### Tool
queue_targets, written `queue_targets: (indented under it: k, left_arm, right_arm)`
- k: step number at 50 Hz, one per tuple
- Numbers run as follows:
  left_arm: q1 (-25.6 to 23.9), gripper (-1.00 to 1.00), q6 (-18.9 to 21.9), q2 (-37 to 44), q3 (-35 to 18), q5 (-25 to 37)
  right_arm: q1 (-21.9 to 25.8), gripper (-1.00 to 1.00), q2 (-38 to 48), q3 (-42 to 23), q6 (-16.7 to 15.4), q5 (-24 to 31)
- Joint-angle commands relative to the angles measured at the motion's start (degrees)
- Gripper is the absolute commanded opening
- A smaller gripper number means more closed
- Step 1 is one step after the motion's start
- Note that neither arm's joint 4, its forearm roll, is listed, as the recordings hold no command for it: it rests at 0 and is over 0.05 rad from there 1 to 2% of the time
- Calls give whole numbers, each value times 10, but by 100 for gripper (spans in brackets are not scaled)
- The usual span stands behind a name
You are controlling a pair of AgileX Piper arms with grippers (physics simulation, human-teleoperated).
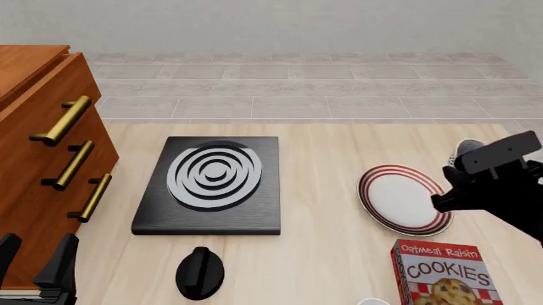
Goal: Pick the akita bowl on the cookies box and place it on the plate.
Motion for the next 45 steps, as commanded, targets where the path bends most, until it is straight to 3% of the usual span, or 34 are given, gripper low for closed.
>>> queue_targets:
  k: [1,2,4,31,45]
  left_arm:
    - [0,100,0,0,0,0]
    - [0,100,0,0,0,0]
    - [0,100,0,0,0,0]
    - [0,100,0,0,0,0]
    - [0,100,0,0,0,0]
  right_arm:
    - [11,-100,20,2,-47,-34]
    - [10,-100,17,8,-66,-44]
    - [13,-100,23,-1,-54,-37]
    - [32,-100,39,-12,-56,-53]
    - [40,-100,79,6,-72,-106]
